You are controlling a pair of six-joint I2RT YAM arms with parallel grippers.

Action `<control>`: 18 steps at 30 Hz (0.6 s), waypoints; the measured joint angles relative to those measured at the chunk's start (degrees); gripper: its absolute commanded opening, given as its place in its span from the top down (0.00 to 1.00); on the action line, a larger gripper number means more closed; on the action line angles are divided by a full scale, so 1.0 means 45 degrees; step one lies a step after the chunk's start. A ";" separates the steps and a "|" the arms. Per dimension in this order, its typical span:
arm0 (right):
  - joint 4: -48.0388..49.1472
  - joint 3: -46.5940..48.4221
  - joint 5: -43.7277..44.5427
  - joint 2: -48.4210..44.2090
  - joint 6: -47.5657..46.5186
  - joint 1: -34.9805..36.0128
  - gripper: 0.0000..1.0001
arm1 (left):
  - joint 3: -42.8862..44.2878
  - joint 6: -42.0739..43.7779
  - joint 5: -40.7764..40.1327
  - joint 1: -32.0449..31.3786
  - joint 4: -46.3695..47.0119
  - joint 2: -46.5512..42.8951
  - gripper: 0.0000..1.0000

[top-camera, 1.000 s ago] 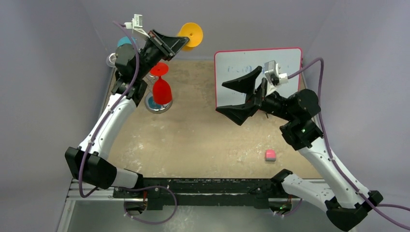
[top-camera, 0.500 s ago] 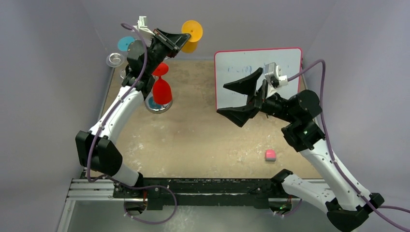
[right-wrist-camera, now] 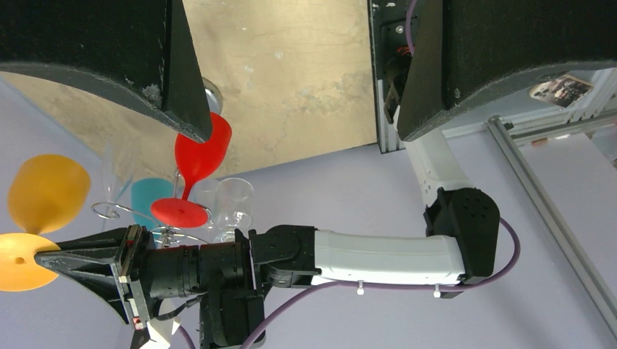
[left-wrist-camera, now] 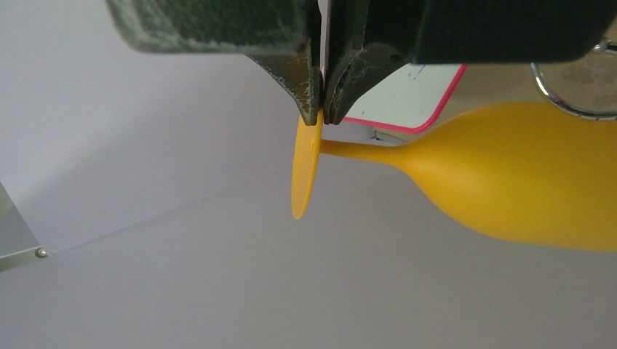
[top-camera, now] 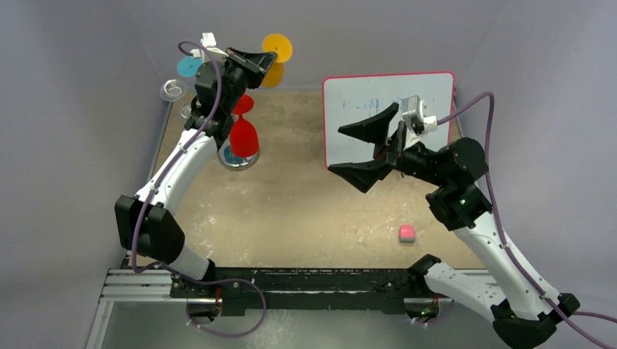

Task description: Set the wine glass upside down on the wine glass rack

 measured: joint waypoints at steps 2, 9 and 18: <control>-0.0015 0.0000 0.0015 -0.0024 -0.0005 0.0000 0.00 | -0.0029 -0.0019 -0.0330 0.0000 -0.0117 -0.0005 1.00; -0.0044 0.0005 0.0024 -0.0102 -0.0010 0.0000 0.00 | -0.0029 -0.0359 -0.1749 0.0000 -0.1195 -0.0097 1.00; -0.0204 0.0117 0.0024 -0.0180 -0.0107 0.0000 0.00 | -0.0029 -0.1117 -0.3133 0.0000 -0.2599 -0.0121 1.00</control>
